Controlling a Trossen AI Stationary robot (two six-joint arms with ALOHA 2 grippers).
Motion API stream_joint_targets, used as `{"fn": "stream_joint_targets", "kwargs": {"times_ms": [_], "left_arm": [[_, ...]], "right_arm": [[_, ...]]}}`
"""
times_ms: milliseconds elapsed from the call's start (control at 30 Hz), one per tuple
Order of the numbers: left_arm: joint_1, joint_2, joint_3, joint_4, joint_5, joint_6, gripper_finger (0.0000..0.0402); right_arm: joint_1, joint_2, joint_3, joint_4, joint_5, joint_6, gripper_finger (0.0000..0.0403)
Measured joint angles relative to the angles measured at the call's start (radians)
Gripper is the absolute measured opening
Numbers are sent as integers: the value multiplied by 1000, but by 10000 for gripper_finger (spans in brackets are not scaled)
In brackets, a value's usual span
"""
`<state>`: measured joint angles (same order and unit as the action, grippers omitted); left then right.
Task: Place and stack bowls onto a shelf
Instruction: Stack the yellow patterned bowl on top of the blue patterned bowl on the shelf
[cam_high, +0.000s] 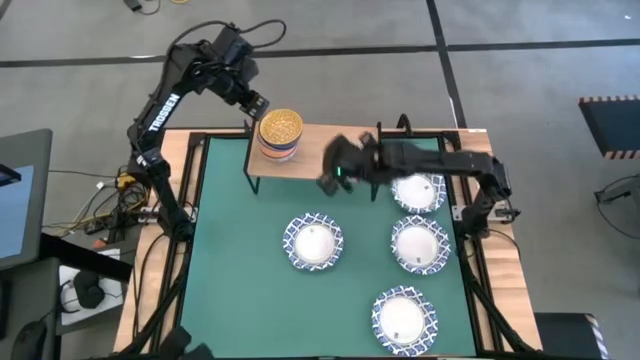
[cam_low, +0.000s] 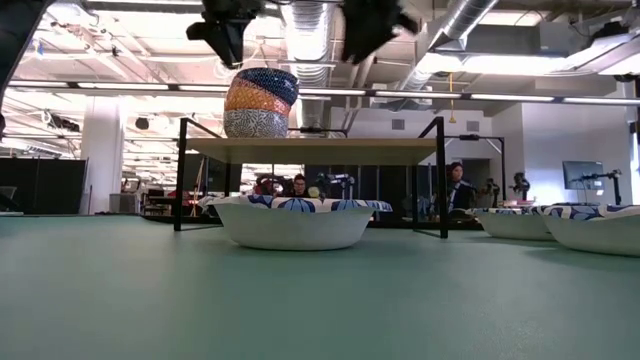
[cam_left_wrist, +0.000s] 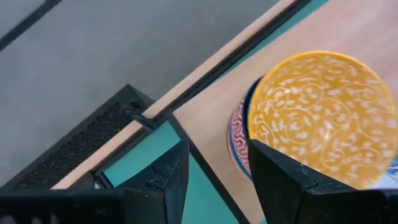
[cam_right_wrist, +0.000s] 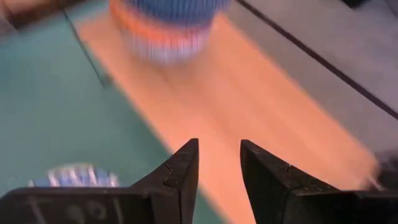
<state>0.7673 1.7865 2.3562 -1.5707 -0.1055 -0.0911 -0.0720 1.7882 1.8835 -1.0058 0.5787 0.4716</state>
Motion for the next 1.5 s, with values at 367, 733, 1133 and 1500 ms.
{"fn": "stream_joint_targets", "kwargs": {"times_ms": [367, 733, 1133, 1500], "left_arm": [[-3, 1, -106, 6, 23, -40, 148], [-8, 1, -120, 5, 27, -37, 148], [-6, 10, -121, 0, -3, -35, 148], [-34, 16, -121, 15, 3, -60, 148]], "right_arm": [[-276, 20, 0, 284, -204, -103, 123], [-301, 150, 0, 434, -364, -172, 122], [-293, 157, 1, 476, -472, -366, 122], [-295, 168, -1, 382, -447, -314, 122]]}}
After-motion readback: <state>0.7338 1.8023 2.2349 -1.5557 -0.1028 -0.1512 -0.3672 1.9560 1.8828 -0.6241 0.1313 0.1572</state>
